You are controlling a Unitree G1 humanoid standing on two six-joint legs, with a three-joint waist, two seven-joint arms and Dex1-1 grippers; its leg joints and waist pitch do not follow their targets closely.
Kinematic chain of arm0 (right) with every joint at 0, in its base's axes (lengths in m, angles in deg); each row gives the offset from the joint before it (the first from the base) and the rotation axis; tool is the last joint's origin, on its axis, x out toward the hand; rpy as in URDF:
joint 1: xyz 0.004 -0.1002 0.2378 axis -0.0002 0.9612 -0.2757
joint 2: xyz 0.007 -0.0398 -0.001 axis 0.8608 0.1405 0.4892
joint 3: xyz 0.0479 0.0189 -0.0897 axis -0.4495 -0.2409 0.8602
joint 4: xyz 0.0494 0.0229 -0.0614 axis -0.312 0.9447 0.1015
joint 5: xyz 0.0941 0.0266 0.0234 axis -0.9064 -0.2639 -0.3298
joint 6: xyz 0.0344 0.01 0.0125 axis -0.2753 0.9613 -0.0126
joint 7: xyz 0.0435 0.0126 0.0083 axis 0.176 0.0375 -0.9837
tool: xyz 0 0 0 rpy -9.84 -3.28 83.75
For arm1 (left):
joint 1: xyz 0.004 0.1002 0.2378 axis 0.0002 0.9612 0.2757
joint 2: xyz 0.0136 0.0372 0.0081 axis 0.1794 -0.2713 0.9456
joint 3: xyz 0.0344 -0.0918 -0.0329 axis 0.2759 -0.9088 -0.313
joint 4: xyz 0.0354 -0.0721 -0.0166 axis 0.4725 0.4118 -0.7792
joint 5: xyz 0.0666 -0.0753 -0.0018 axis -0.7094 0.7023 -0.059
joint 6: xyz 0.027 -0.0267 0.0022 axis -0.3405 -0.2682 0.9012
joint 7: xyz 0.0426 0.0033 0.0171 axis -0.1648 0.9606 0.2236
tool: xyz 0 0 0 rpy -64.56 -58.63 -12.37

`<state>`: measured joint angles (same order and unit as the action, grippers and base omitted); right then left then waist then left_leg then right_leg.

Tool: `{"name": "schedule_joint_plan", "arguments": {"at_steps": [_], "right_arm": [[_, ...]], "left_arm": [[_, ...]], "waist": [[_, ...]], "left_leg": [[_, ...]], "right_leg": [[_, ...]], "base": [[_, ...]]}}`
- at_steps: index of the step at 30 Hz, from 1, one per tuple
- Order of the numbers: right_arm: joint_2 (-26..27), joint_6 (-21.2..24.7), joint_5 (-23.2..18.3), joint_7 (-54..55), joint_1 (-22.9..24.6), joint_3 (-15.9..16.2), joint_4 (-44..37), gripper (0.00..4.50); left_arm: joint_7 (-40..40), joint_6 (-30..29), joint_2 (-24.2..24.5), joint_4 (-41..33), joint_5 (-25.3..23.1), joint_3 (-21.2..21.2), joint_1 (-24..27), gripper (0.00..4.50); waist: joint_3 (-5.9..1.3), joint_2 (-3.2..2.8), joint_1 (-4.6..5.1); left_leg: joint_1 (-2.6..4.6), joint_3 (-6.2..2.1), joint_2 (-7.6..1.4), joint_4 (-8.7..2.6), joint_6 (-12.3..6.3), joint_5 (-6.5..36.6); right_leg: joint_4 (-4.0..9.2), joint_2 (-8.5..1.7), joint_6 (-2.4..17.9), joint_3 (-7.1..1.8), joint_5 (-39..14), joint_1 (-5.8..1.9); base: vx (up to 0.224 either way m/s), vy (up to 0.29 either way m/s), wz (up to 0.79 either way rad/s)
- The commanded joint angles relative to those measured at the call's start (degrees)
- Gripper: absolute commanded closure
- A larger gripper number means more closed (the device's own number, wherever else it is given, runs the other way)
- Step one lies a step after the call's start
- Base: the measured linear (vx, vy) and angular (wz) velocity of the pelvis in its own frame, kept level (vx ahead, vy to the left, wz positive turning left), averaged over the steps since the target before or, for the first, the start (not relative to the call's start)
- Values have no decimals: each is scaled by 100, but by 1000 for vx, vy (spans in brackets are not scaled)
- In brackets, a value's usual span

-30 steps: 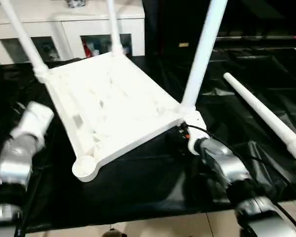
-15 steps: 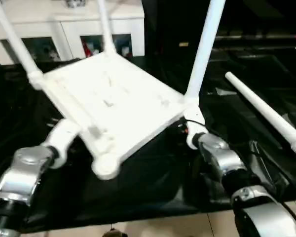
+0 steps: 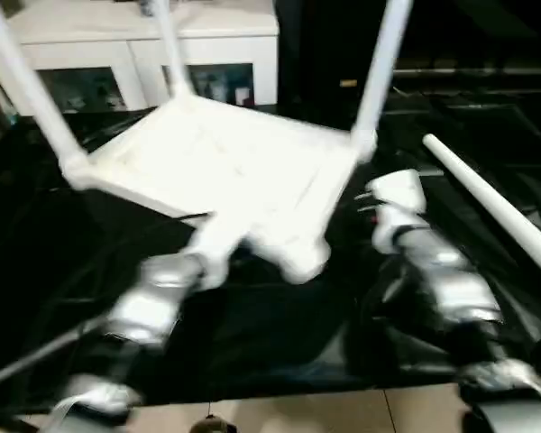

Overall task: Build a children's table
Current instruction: Rotate table base

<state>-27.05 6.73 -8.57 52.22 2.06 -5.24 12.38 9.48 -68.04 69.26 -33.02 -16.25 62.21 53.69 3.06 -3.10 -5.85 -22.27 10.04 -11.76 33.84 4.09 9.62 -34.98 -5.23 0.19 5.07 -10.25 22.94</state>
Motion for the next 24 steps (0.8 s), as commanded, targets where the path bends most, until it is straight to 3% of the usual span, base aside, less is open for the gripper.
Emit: {"name": "schedule_joint_plan", "arguments": {"at_steps": [1, 3, 5, 6, 7, 9, 10, 11, 12, 13, 14, 15, 16, 17, 18, 19, 20, 21, 22, 23, 24], "right_arm": [[-6, 52, -24, 54, 142, -99, -463, 58], [143, 167, -117, 213, 356, -214, -988, 58], [181, 167, -111, 244, 461, -177, -1190, 58], [242, 227, -128, 241, 667, -83, -1498, 58], [242, 227, -128, 241, 667, -83, -1498, 58], [291, 249, -92, 268, 756, 4, -1539, 58], [362, 273, -115, 318, 736, 6, -1448, 58], [385, 279, -102, 333, 731, 6, -1439, 58], [411, 269, -89, 329, 707, 18, -1412, 58], [425, 278, -81, 327, 704, 22, -1420, 58], [465, 312, -82, 342, 679, 14, -1418, 58], [468, 315, -83, 344, 677, 13, -1417, 58], [509, 293, -92, 368, 644, 1, -1404, 58], [533, 316, -91, 394, 637, -1, -1439, 58], [532, 335, -87, 400, 640, 5, -1458, 58], [523, 339, -74, 406, 641, 10, -1463, 58], [500, 333, -30, 441, 650, 13, -1466, 58], [482, 304, 22, 501, 672, 2, -1470, 58], [492, 307, 10, 520, 677, -20, -1471, 58], [508, 313, -11, 552, 685, -58, -1474, 58], [542, 354, -59, 601, 709, -133, -1486, 58]], "left_arm": [[501, 117, -210, -251, 106, -301, -115, 245], [1512, 85, -506, -493, 259, -1007, 3, 245], [1755, 209, -519, -624, 249, -1163, 115, 245], [2165, 449, -510, -962, 102, -1333, 392, 245], [2165, 449, -510, -962, 102, -1333, 392, 245], [2331, 270, -546, -1372, 29, -1450, 640, 245], [2413, 137, -602, -1688, -40, -1489, 781, 245], [2453, 86, -640, -1785, -62, -1500, 818, 245], [2517, 57, -674, -1891, -129, -1490, 845, 245], [2567, 46, -689, -1937, -158, -1479, 856, 245], [2646, -16, -732, -2014, -169, -1464, 863, 245], [2650, -22, -736, -2019, -168, -1463, 864, 245], [2695, -39, -729, -2046, -215, -1401, 853, 245], [2750, -60, -724, -2043, -197, -1343, 842, 245], [2766, -79, -729, -2044, -184, -1331, 841, 245], [2770, -75, -729, -2029, -183, -1327, 828, 245], [2751, -88, -722, -2011, -211, -1312, 798, 245], [2729, -75, -698, -2013, -277, -1288, 778, 245], [2722, -68, -703, -2010, -266, -1295, 774, 245], [2709, -56, -711, -2004, -246, -1307, 767, 245], [2731, -178, -767, -1997, -156, -1411, 723, 245]], "waist": [[-437, -2, 23], [-449, 30, 61], [-444, 55, 108], [-447, 109, 138], [-434, 97, 154], [-433, 144, 188], [-361, 173, 175], [-454, -37, 248], [-470, -50, 309], [-448, -173, 433], [-427, -236, 435], [-406, -223, 470], [-378, -164, 467], [-335, -99, 393], [-310, 125, 335], [-310, 205, 282], [-339, 324, 187], [-212, 341, 99], [-212, 341, 99], [-233, 275, 53], [-335, 195, 29]], "left_leg": [[56, -37, -85, -368, -15, 1136], [42, -38, -83, -342, -112, 1016], [-6, -51, -69, -344, -231, 858], [1, -51, -81, -331, -314, 810], [8, -43, -77, -330, -349, 810], [46, -41, -102, -343, -345, 870], [-217, -298, -27, -471, -500, 980], [-99, -522, -166, -500, -683, 1237], [31, -713, -314, -491, -868, 1205], [48, -1077, -499, -583, -1418, 904], [127, -1236, -551, -617, -1630, 933], [230, -1506, -653, -658, -1915, 952], [181, -1569, -625, -692, -1889, 1076], [10, -1553, -433, -816, -1572, 1741], [-195, -1503, 147, -648, -1162, 2145], [-315, -1252, 471, -201, -866, 2067], [-176, -711, 727, 897, -659, 1685], [-394, -167, 531, 1572, -797, 1614], [-394, -167, 531, 1572, -797, 1614], [-108, -102, 556, 1290, -949, 2239], [50, -113, 518, 887, -1137, 2134]], "right_leg": [[429, -276, 880, -263, -957, -298], [404, -267, 963, -252, -678, -326], [398, -262, 967, -229, -636, -347], [391, -257, 944, -243, -680, -346], [412, -247, 936, -246, -731, -321], [423, -201, 949, -223, -931, -284], [309, -189, 1012, 90, -873, -444], [304, -128, 939, 230, -743, -427], [254, -78, 1113, 254, -444, -334], [-55, 63, 1381, 315, -402, -285], [-219, 143, 1441, 335, -739, -176], [-498, 201, 1487, 233, -1331, -13], [-575, 190, 1498, 144, -1372, 28], [-615, 158, 1636, 19, -1264, -3], [-101, -6, 2345, -165, -1440, -201], [264, -198, 2670, -145, -1904, -265], [790, -499, 2850, 5, -2655, -179], [770, -576, 1938, 19, -3748, -367], [770, -576, 1938, 19, -3748, -367], [725, -407, 1575, -386, -3549, -276], [781, -297, 1066, -477, -3248, -494]], "base": [[0, 0, 0], [0, 0, 0], [0, 0, 0], [0, 0, 0], [0, 0, 0], [0, 0, 0], [0, 0, 0], [-7, -28, 36], [-7, -28, 36], [-1, -61, 57], [-17, -109, 52], [-17, -109, 52], [-13, -164, 64], [-29, -219, 67], [-29, -219, 67], [-56, -263, 67], [-93, -262, 58], [-93, -262, 58], [-78, -238, 37], [-19, -114, 14], [-19, -232, 27]]}}
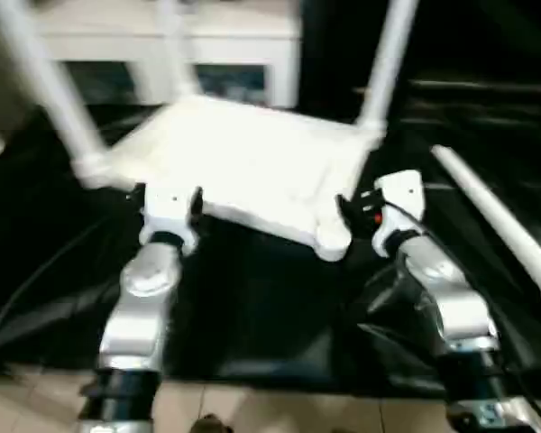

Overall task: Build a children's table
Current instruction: Rotate table base

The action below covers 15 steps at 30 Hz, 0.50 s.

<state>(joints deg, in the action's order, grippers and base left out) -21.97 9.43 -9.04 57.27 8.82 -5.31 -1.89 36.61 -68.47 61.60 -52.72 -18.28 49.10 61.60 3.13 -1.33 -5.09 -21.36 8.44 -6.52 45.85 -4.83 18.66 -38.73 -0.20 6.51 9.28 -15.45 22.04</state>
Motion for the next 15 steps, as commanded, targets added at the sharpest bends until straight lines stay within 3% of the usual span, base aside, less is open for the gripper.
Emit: {"name": "schedule_joint_plan", "arguments": {"at_steps": [1, 2, 3, 4, 5, 6, 7, 8, 9, 10, 11, 12, 13, 14, 15], "right_arm": [[33, 113, -10, 103, 43, -138, -65, 58], [21, 136, 16, 90, 68, -112, -87, 58], [12, 150, 35, 80, 84, -92, -102, 58], [2, 199, 52, 83, 94, -74, -102, 58], [2, 199, 52, 83, 94, -74, -102, 58], [48, 233, -45, 121, 88, -144, -67, 58], [38, 236, -41, 136, 76, -141, -53, 58], [26, 229, -35, 148, 61, -134, -37, 58], [5, 264, -14, 166, 50, -127, -33, 58], [-6, 294, 2, 177, 43, -126, -31, 58], [-11, 291, 9, 173, 38, -140, -32, 58], [-24, 300, 24, 167, 33, -151, -34, 58], [-34, 302, 30, 163, 30, -156, -34, 58], [-51, 305, 39, 160, 32, -157, -44, 58], [-63, 310, 43, 159, 32, -157, -49, 58]], "left_arm": [[56, -140, -18, -4, 66, -157, -107, 245], [30, -193, -19, 17, 130, -198, -159, 245], [6, -220, -15, 31, 174, -217, -192, 245], [-104, -113, 11, 79, 269, -214, -241, 245], [-104, -113, 11, 79, 269, -214, -241, 245], [-236, 29, 62, 81, 327, -169, -256, 245], [-252, 12, 75, 69, 338, -166, -257, 245], [-245, -8, 79, 69, 340, -166, -263, 245], [-273, -10, 80, 61, 369, -169, -253, 245], [-297, -8, 80, 58, 390, -171, -246, 245], [-317, -16, 81, 47, 394, -166, -229, 245], [-339, -30, 82, 29, 400, -159, -206, 245], [-349, -43, 83, 24, 401, -155, -198, 245], [-368, -62, 78, -1, 415, -149, -174, 245], [-381, -72, 72, -14, 427, -147, -162, 245]], "waist": [[-458, -305, -146], [-497, -362, 27], [-560, -247, 49], [-610, -164, 99], [-526, -9, 74], [-525, 203, -31], [-475, 186, -148], [-488, 134, -188], [-550, 43, -72], [-496, 145, -85], [-357, 166, -142], [-214, 90, -116], [-98, 12, 31], [-88, -4, 106], [-136, -96, 263]], "left_leg": [[614, -276, -641, -1062, -398, 413], [687, -1166, -2290, -1577, -1065, -762], [920, -1075, -2303, -1336, -1390, -1589], [1092, -928, -2068, -1094, -1640, -2669], [680, -459, -1078, -540, -1406, -3482], [83, -85, -34, -563, -1055, -2165], [-180, -191, -124, -643, -432, -1139], [-103, -188, -136, -713, -124, -780], [174, 71, -74, -841, 621, -229], [142, 132, 53, -914, 845, 249], [82, 99, 129, -949, 962, 599], [370, 43, 15, -993, 1049, 905], [657, -3, -93, -1243, 1148, 1408], [840, -54, -181, -1384, 1149, 1762], [1225, -189, -509, -1681, 904, 2430]], "right_leg": [[1128, -425, -554, -593, -1683, -160], [-33, -708, -1235, -420, -838, 148], [-437, -860, -1186, -636, -632, 597], [-609, -991, -909, -874, -201, 957], [28, -1238, -490, -1366, 1163, 868], [328, -727, -1183, -1317, 1706, 205], [476, -1104, -1207, -1399, 1293, -40], [467, -1004, -1237, -1369, 867, -50], [533, -479, -1028, -1503, 78, -61], [507, -310, -663, -1529, -241, -233], [722, -249, -134, -1745, -1318, -476], [980, -202, 112, -1887, -2885, -288], [1020, 76, -56, -1759, -3729, -95], [943, 184, -149, -1610, -3683, 12], [667, 136, -54, -1283, -2971, 217]], "base": [[-38, -240, 34], [-43, -347, 38], [-42, -230, 24], [13, -204, 15], [0, 0, 0], [0, 0, 0], [-98, 18, 8], [-67, -179, -3], [-67, -179, -3], [-36, -156, -43], [-26, -91, -64], [-26, -91, -64], [-31, -37, -61], [-39, 0, -76], [-39, 0, -76]]}}
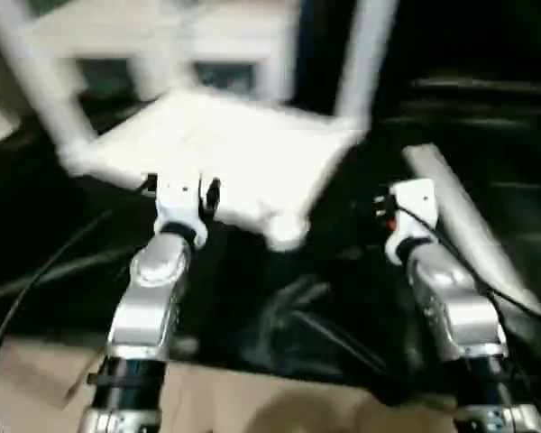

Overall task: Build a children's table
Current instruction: Rotate table base

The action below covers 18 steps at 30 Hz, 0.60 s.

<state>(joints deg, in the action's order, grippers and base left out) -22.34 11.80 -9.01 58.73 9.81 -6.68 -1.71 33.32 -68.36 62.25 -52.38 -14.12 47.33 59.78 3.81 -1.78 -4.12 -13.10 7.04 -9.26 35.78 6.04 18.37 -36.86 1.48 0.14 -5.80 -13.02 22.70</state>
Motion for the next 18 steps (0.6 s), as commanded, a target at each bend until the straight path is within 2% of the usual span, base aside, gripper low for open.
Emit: {"name": "schedule_joint_plan", "arguments": {"at_steps": [1, 2, 3, 4, 5, 6, 7, 8, 9, 10, 11, 12, 13, 14, 15, 16, 17, 18], "right_arm": [[-45, 83, 51, 9, -73, -14, -70, 58], [-68, 94, 69, 8, -82, -8, -80, 58], [-75, 97, 74, 8, -86, -7, -81, 58], [-101, 96, 79, 2, -115, -15, -79, 58], [-145, 82, 120, 16, -152, -9, -74, 58], [-180, 74, 168, 36, -173, 8, -73, 58], [-251, 85, 240, 58, -234, 25, -36, 58], [-304, 116, 255, 43, -280, 18, 4, 58], [-358, 152, 266, 14, -319, 18, 46, 58], [-395, 175, 275, -6, -344, 20, 73, 58], [-455, 299, 242, -88, -408, 14, 124, 58], [-491, 388, 217, -146, -453, 9, 159, 58], [-596, 948, -317, -786, -607, -99, 179, 58], [-600, 987, -368, -839, -617, -112, 179, 58], [-684, 1270, -827, -1321, -740, -248, 120, 30], [-710, 1333, -862, -1368, -778, -258, 148, 23], [-742, 1401, -856, -1394, -822, -256, 194, 23], [-819, 1501, -859, -1500, -901, -236, 290, 18]], "left_arm": [[-61, -72, 4, -60, 22, 37, 37, 245], [-67, -62, 1, -84, 29, 47, 71, 245], [-68, -57, 0, -87, 32, 50, 79, 245], [-68, -47, -1, -104, 37, 65, 108, 245], [-68, -58, 0, -123, 38, 83, 137, 245], [-69, -69, 2, -136, 37, 93, 158, 245], [-67, -84, 7, -151, 27, 113, 194, 245], [-55, -89, 4, -162, 18, 122, 213, 245], [-22, -102, -2, -176, -6, 127, 228, 245], [1, -112, -5, -188, -21, 130, 240, 245], [-3, -98, -11, -230, -6, 125, 264, 245], [-9, -85, -12, -257, 11, 124, 279, 245], [-71, -106, 82, -344, -54, 186, 357, 245], [-83, -104, 89, -351, -53, 189, 364, 245], [-377, -120, 196, -521, 95, 208, 484, 236], [-451, -132, 213, -558, 150, 199, 504, 236], [-506, -155, 235, -595, 207, 196, 522, 223], [-711, -164, 297, -707, 377, 184, 574, 209]], "waist": [[-215, -74, 237], [-194, -78, 257], [-203, -14, 295], [-232, 118, 352], [-303, 176, 360], [-392, 369, 172], [-561, 311, 21], [-543, 287, 40], [-452, 225, 110], [-435, 196, 140], [-324, 91, 163], [-304, -198, 163], [-243, -400, 356], [-341, -455, 387], [-540, -330, 445], [-540, -330, 445], [-577, -195, 345], [-639, -26, 243]], "left_leg": [[486, -95, -639, -995, -501, 2921], [445, -70, -786, -1120, -572, 3093], [496, 144, -863, -1181, -713, 3212], [508, 416, -552, -933, -737, 3126], [421, 561, -131, -631, -647, 2784], [-327, 380, 285, -189, -956, 1866], [-776, -29, 373, 661, -969, 194], [-991, -157, 334, 792, -801, -139], [-1160, -290, 243, 861, -483, -616], [-1146, -309, 204, 809, -406, -859], [-1092, -308, 72, 417, -539, -1363], [-1001, -272, -35, -151, -799, -1484], [-1058, -609, -399, -636, -1067, -28], [-786, -817, -649, -646, -1289, 471], [-371, -981, -788, -361, -2211, -1100], [-371, -981, -788, -361, -2211, -1100], [-402, -949, -763, -104, -2596, -3544], [-640, -765, -439, 129, -2362, -4812]], "right_leg": [[102, -353, 802, 552, -2226, 195], [-65, -492, 868, 694, -1767, 166], [-130, -678, 1024, 865, -1221, 104], [176, -727, 1302, 838, -1526, 46], [444, -673, 1510, 636, -1993, -118], [588, -965, 1136, 347, -2725, -871], [741, -1444, 1627, -200, -3459, -1227], [684, -1453, 1696, -170, -2946, -1233], [656, -1425, 1832, 67, -2054, -1055], [695, -1402, 1838, 238, -1837, -918], [817, -1244, 1668, 660, -2034, -627], [878, -940, 1236, 975, -2047, -605], [372, -528, 657, 1204, -1523, -639], [11, -493, 563, 1124, -1141, -465], [-152, -712, 551, 868, 139, -73], [-152, -712, 551, 868, 139, -73], [-83, -930, 434, 630, 1032, 55], [29, -1153, 438, 402, 2320, -49]], "base": [[-16, 20, -81], [44, 15, -80], [44, 15, -80], [80, -23, -84], [108, -24, -65], [108, -24, -65], [138, -27, -23], [127, -39, -7], [127, -39, -7], [107, -22, -11], [131, 17, -14], [206, 64, -34], [154, 70, -28], [197, 54, -11], [121, 8, 9], [182, 12, 5], [83, 5, -7], [83, 5, -7]]}}
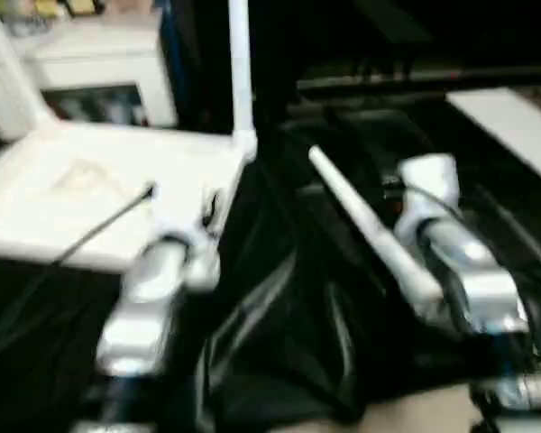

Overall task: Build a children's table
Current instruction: Rotate table base, then pick table leg

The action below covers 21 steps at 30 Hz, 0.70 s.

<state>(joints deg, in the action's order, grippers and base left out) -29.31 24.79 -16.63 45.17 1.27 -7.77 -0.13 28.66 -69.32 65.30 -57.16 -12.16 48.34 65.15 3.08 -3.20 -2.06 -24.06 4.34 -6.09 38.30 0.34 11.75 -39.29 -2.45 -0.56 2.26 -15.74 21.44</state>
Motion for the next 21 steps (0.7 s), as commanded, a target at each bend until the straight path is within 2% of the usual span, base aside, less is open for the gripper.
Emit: {"name": "schedule_joint_plan", "arguments": {"at_steps": [1, 2, 3, 4, 5, 6, 7, 8, 9, 10, 11, 12, 13, 14, 17, 18, 19, 20, 21], "right_arm": [[-186, 264, -102, -248, -137, -111, 236, 18], [-237, 387, -141, -367, -249, -104, 349, 8], [-316, 522, -143, -551, -420, -39, 529, 0], [-332, 552, -137, -592, -457, -21, 567, 0], [-332, 552, -137, -592, -457, -21, 567, 0], [-394, 633, -48, -688, -548, 79, 694, 0], [-470, 691, 85, -837, -670, 237, 885, 0], [-550, 769, 138, -956, -767, 371, 1016, 0], [-622, 835, 229, -1092, -919, 542, 1273, 0], [-689, 867, 366, -1140, -1134, 752, 1677, 0], [-694, 874, 411, -1136, -1196, 801, 1803, 0], [-698, 885, 465, -1125, -1278, 861, 1965, 0], [-698, 887, 478, -1121, -1298, 874, 2004, 0], [-697, 984, 545, -1132, -1407, 962, 2240, 0], [-697, 1404, 835, -1194, -1635, 1333, 2751, 0], [-658, 1538, 816, -1230, -1695, 1355, 2872, 0], [-647, 1568, 806, -1227, -1704, 1350, 2888, 0], [-624, 1631, 787, -1209, -1724, 1336, 2925, 0], [-607, 1680, 805, -1181, -1772, 1344, 3013, 0]], "left_arm": [[-487, -187, 56, -352, 411, 57, 85, 209], [-706, -323, 162, -475, 566, 67, 127, 203], [-1023, -474, 377, -602, 670, 138, 155, 183], [-1084, -491, 431, -621, 671, 162, 158, 183], [-1084, -491, 431, -621, 671, 162, 158, 174], [-1248, -598, 520, -686, 747, 189, 152, 166], [-1506, -661, 696, -756, 787, 275, 129, 157], [-1686, -704, 834, -813, 823, 342, 116, 144], [-2050, -820, 1083, -916, 911, 481, 87, 139], [-2518, -1024, 1408, -1068, 1029, 649, 47, 132], [-2616, -1047, 1486, -1101, 1028, 684, 28, 132], [-2726, -1067, 1580, -1138, 1019, 724, -1, 110], [-2748, -1069, 1601, -1145, 1014, 732, -9, 110], [-2814, -1137, 1681, -1172, 1033, 748, -71, 102], [-3051, -1383, 1857, -1277, 1182, 838, -219, 102], [-3136, -1482, 1906, -1341, 1276, 881, -251, 102], [-3150, -1500, 1911, -1355, 1296, 889, -257, 102], [-3175, -1540, 1922, -1385, 1343, 902, -269, 102], [-3228, -1628, 1944, -1429, 1424, 913, -285, 102]], "waist": [[-549, 236, -118], [-556, 255, -198], [-535, 258, -260], [-485, 194, -274], [-452, 176, -259], [-421, 133, -240], [-381, 106, -243], [-359, 98, -233], [-291, 136, -245], [-262, 120, -261], [-251, 123, -278], [-247, 138, -296], [-247, 139, -335], [-245, 127, -350], [-281, 106, -365], [-294, 121, -371], [-293, 91, -380], [-301, 110, -383], [-311, 62, -384]], "left_leg": [[-17, -110, -249, -179, -1275, -3187], [-70, -20, -199, -212, -1028, -2303], [-65, 25, -260, -325, -623, -1087], [-6, 32, -333, -399, -360, -510], [31, 26, -384, -437, -318, -275], [89, -5, -518, -504, -305, 11], [142, 40, -599, -559, -332, 368], [153, 47, -622, -580, -302, 562], [195, 118, -646, -622, -160, 1075], [243, 166, -661, -638, 53, 1476], [257, 173, -663, -653, 152, 1603], [249, 195, -660, -682, 271, 1695], [270, 232, -665, -707, 328, 1720], [298, 245, -665, -709, 345, 1759], [264, 265, -663, -723, 397, 1542], [243, 270, -672, -729, 400, 1439], [250, 273, -669, -728, 397, 1434], [241, 289, -675, -723, 377, 1354], [231, 296, -668, -718, 383, 1280]], "right_leg": [[214, -727, 505, -373, 4128, -271], [240, -732, 438, -350, 4510, -356], [277, -721, 466, -279, 4509, -394], [346, -612, 600, -211, 3695, -358], [394, -583, 700, -204, 3151, -326], [431, -576, 1032, -197, 2135, -294], [501, -596, 1367, -193, 1150, -236], [516, -604, 1503, -193, 692, -226], [593, -614, 1636, -213, -302, -172], [645, -631, 1608, -241, -1061, -134], [659, -646, 1567, -251, -1331, -120], [676, -646, 1455, -257, -1591, -109], [698, -650, 1336, -257, -1667, -97], [709, -660, 1305, -267, -1686, -72], [660, -647, 1341, -265, -1338, -91], [625, -645, 1336, -270, -1122, -108], [622, -645, 1346, -272, -1055, -102], [624, -653, 1362, -282, -879, -114], [601, -647, 1380, -281, -709, -120]], "base": [[0, 0, 0], [0, 0, 0], [-5, -58, -2], [0, 0, 0], [-62, -55, 5], [0, 0, 0], [-54, -12, 4], [0, 0, 0], [-63, -4, 4], [-62, 5, 4], [-87, 19, 2], [-55, 20, -1], [0, 0, 0], [0, 0, 0], [0, 0, 0], [0, 0, 0], [0, 0, 0], [0, 0, 0], [0, 0, 0]]}}
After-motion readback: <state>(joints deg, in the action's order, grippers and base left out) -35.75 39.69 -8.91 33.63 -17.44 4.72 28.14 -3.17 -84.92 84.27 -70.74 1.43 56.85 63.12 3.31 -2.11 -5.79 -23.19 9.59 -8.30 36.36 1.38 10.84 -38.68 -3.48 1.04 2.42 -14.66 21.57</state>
